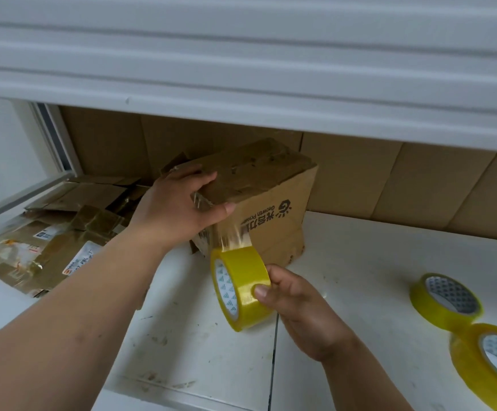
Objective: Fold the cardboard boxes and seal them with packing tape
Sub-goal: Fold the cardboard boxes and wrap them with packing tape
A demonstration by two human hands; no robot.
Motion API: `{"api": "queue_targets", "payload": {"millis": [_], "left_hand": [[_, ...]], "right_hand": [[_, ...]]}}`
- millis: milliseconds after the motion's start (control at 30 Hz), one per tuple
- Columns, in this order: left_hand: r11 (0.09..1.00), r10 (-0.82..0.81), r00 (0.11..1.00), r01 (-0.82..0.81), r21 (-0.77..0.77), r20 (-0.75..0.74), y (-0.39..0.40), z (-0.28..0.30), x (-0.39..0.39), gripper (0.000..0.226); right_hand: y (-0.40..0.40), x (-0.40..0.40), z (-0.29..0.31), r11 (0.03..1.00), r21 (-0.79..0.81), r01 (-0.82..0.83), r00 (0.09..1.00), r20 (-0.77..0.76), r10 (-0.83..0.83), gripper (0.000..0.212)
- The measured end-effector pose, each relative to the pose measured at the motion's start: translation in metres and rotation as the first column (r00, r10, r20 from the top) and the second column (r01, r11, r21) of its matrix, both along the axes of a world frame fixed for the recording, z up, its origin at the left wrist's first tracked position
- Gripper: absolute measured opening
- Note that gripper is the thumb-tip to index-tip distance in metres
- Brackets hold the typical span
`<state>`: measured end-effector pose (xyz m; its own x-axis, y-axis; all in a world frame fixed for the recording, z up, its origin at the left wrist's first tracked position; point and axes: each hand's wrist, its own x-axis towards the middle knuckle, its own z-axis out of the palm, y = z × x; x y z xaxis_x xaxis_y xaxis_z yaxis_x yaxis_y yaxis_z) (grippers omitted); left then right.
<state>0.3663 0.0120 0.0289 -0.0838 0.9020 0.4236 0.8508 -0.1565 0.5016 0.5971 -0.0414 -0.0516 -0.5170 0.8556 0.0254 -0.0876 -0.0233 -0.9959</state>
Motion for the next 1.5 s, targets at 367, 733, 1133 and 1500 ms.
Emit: {"api": "queue_targets", "payload": {"millis": [367, 733, 1133, 1500], "left_hand": [[0.985, 0.084, 0.982, -0.107, 0.135, 0.168, -0.014, -0.030, 0.021, 0.085], [0.991, 0.132, 0.757, -0.111, -0.073, 0.640, -0.056, -0.069, 0.052, 0.016], [0.975, 0.221, 0.550, -0.142, -0.171, 0.805, -0.063, -0.069, 0.073, 0.015], [0.963, 0.253, 0.493, -0.207, -0.170, 0.832, -0.057, -0.065, 0.083, 0.008]], "right_hand": [[-0.002, -0.023, -0.018, 0.992, -0.010, 0.128, 0.992, 0.019, -0.128, 0.018], [0.003, -0.020, -0.017, 0.991, 0.014, 0.129, 0.989, 0.070, -0.130, 0.021], [0.038, 0.068, -0.072, 0.817, 0.552, -0.165, 0.204, 0.830, -0.520, 0.051], [0.040, 0.063, -0.007, 0.779, 0.615, 0.127, 0.594, 0.581, -0.556, 0.017]]}}
